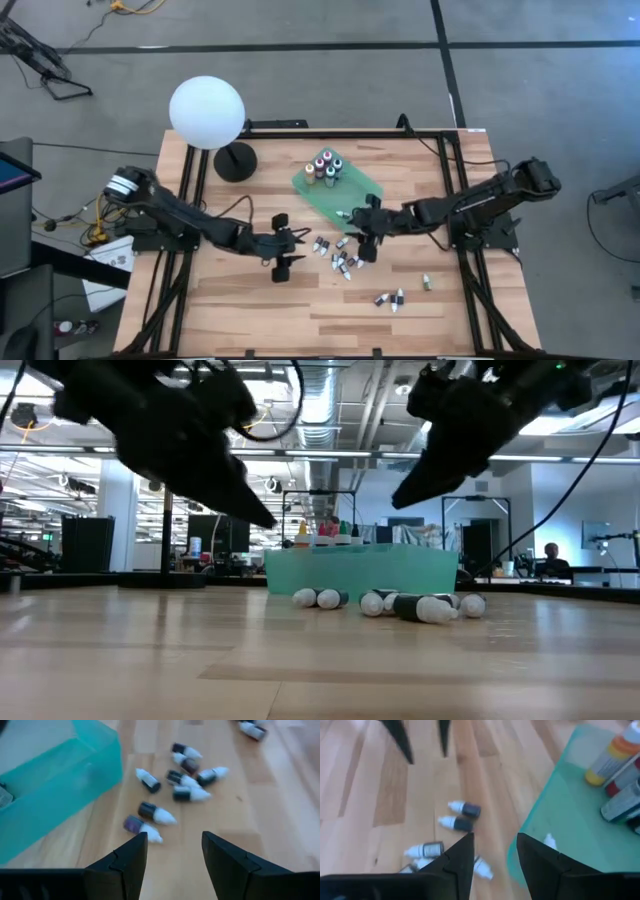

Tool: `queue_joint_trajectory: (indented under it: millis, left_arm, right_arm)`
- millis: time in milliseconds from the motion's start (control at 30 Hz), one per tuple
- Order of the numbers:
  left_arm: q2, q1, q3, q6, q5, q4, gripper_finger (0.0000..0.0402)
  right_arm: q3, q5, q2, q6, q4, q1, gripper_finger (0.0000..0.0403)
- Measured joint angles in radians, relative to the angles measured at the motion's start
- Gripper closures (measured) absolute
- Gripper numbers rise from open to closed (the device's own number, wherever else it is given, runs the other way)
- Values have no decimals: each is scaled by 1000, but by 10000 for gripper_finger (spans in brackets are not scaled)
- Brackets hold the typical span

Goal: Pick & Place food coloring
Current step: Put the small purple food coloring bottle into the green bin

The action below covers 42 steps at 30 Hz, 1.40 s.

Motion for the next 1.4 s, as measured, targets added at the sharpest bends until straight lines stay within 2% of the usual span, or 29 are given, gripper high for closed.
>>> queue_joint_trajectory:
  millis: [133, 300, 533, 833, 1200, 1400]
  left_arm:
    - [76, 52, 25, 1, -6, 80, 218]
    - [118, 105, 50, -37, -16, 87, 218]
    - [208, 119, 102, -49, 2, 84, 218]
    - [209, 126, 109, -45, -52, 65, 218]
    - [244, 125, 109, -39, -34, 69, 218]
    - [276, 125, 111, -23, -12, 125, 218]
  right_arm:
    - [0, 43, 0, 52, -69, 57, 267]
    - [-1, 111, 0, 103, -130, 136, 268]
    - [0, 176, 0, 176, -176, 235, 269]
    - [0, 250, 0, 284, -231, 340, 269]
    - [0, 253, 0, 296, -227, 364, 269]
    - [0, 250, 0, 296, -227, 364, 270]
